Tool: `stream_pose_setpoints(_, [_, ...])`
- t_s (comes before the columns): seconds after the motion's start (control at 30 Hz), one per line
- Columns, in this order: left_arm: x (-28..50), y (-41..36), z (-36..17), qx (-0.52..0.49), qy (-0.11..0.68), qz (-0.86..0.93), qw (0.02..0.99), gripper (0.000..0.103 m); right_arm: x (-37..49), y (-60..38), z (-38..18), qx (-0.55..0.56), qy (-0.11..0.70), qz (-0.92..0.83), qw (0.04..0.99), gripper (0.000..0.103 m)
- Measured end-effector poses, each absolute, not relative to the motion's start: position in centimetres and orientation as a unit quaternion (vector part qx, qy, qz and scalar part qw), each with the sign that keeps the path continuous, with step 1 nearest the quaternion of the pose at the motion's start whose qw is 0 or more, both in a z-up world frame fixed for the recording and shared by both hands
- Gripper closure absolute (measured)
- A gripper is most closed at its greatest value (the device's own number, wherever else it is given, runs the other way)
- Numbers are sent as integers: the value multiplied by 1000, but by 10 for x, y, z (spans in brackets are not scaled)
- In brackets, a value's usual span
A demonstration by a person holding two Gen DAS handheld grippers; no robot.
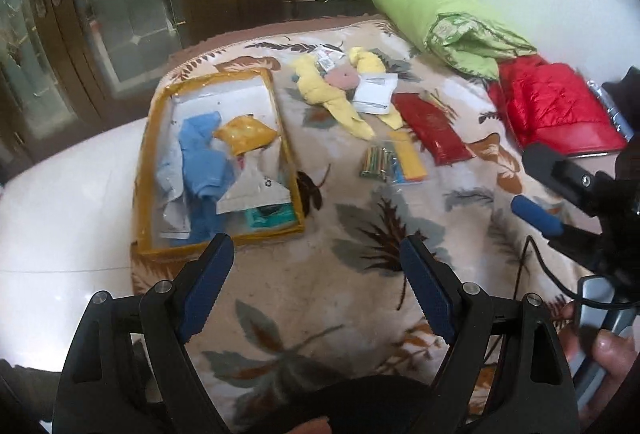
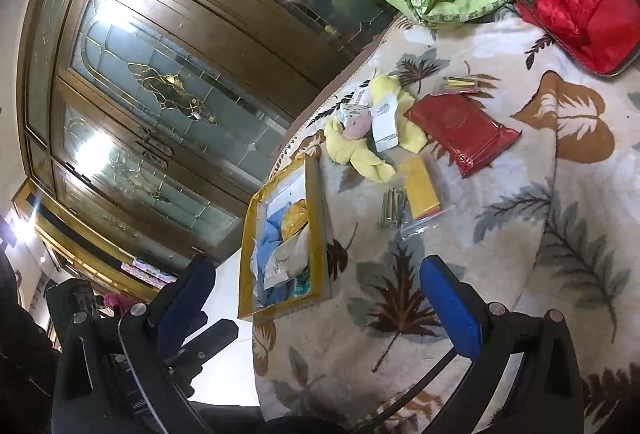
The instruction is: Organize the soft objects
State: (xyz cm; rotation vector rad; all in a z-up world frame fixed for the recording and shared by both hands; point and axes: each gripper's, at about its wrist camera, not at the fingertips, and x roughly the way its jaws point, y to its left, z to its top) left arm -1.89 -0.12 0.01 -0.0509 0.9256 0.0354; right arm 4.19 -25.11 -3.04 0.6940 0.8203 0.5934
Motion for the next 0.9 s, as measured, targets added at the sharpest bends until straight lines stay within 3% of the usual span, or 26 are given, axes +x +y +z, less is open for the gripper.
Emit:
stream_pose_setpoints(0.6, [-24,1,6,-46,426,-2,904,17,42,-242,-36,308,402,279,815,0])
stream_pose_setpoints(0.9, [-39,1,23,-29,362,3,932,17,42,-243,-38,310,407,275,813,0])
